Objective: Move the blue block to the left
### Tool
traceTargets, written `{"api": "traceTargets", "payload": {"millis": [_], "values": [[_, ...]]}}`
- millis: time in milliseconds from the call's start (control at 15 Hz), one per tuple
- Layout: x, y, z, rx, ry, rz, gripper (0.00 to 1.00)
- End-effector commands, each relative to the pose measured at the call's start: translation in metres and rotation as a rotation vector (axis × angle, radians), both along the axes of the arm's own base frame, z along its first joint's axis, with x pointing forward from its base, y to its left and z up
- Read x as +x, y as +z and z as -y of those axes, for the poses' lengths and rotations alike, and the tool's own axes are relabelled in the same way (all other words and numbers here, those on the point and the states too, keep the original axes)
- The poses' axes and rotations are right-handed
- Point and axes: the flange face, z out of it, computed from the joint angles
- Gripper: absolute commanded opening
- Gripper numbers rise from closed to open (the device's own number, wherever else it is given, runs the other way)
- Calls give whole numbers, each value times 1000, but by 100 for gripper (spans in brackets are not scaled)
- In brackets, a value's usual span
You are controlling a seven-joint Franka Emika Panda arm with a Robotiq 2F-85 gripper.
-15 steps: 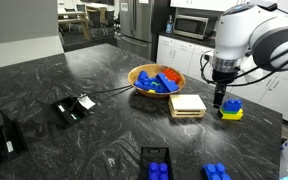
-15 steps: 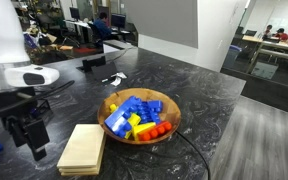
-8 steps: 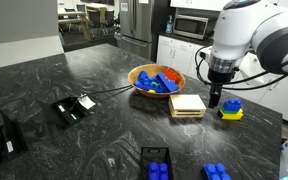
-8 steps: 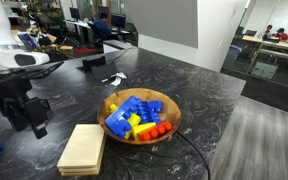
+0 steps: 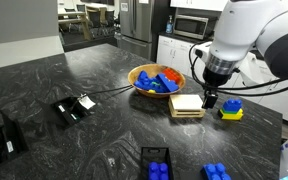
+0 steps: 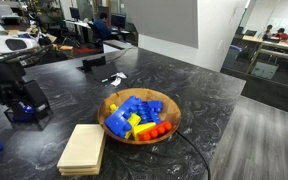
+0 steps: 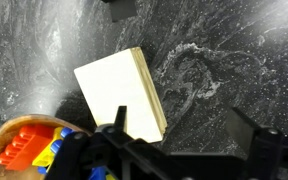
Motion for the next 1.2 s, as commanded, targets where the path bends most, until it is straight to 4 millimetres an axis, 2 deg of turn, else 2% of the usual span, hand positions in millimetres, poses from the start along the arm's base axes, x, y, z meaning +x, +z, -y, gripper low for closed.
{"api": "traceTargets", "payload": {"millis": [0, 67, 133, 333, 467, 667, 867, 1133], "values": [[0, 0, 0, -1, 0, -1, 100], [0, 0, 0, -1, 0, -1, 100], [4, 2, -10, 13, 52, 24, 100], [20, 1, -67, 58, 248, 81, 100], [30, -8, -111, 93, 373, 102, 100], [46, -27, -156, 154, 516, 125, 100], [62, -45, -178, 209, 603, 148, 100], [77, -75, -182, 208, 635, 78, 100]]}}
